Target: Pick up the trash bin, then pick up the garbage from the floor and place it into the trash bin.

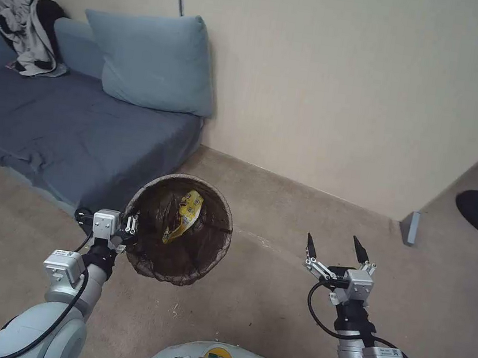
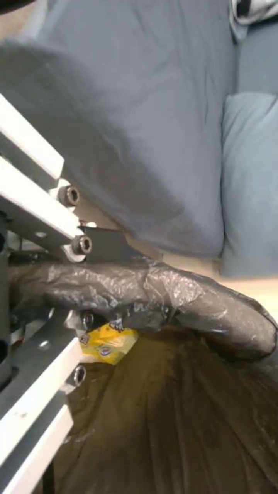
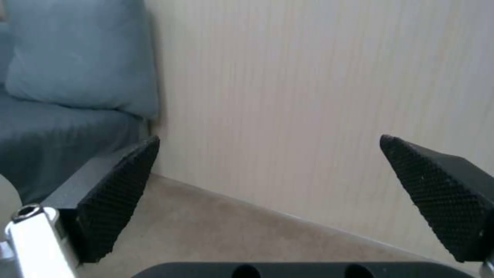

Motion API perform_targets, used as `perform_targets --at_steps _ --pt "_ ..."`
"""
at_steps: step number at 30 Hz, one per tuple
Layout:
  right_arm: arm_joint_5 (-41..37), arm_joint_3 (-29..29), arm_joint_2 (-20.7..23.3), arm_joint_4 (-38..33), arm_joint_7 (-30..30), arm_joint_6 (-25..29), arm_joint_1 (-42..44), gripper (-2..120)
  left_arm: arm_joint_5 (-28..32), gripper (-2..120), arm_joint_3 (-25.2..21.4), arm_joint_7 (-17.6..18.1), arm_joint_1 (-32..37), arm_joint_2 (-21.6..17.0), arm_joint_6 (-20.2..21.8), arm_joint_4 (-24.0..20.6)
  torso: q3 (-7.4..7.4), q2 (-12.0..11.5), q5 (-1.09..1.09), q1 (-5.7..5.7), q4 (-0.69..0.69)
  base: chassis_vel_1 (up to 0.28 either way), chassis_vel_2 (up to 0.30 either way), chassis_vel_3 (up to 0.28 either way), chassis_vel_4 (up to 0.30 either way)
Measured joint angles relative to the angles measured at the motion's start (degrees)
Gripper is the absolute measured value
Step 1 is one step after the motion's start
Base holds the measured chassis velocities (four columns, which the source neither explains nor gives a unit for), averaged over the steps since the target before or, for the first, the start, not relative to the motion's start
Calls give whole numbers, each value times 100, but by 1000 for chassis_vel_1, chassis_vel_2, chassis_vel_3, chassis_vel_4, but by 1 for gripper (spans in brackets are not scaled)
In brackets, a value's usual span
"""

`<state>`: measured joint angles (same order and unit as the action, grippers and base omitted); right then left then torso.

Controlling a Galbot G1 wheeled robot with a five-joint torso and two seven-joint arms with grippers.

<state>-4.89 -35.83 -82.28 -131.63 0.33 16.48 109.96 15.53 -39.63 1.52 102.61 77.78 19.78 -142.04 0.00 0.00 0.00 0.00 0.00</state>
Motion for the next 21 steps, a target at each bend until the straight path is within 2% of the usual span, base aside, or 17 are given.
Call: perform_targets --at_steps 21 --pt "-72 -39 12 66 -184 -88 -100 100 -34 2 9 -29 13 19 8 -1 0 0 0 0 0 69 59 66 66"
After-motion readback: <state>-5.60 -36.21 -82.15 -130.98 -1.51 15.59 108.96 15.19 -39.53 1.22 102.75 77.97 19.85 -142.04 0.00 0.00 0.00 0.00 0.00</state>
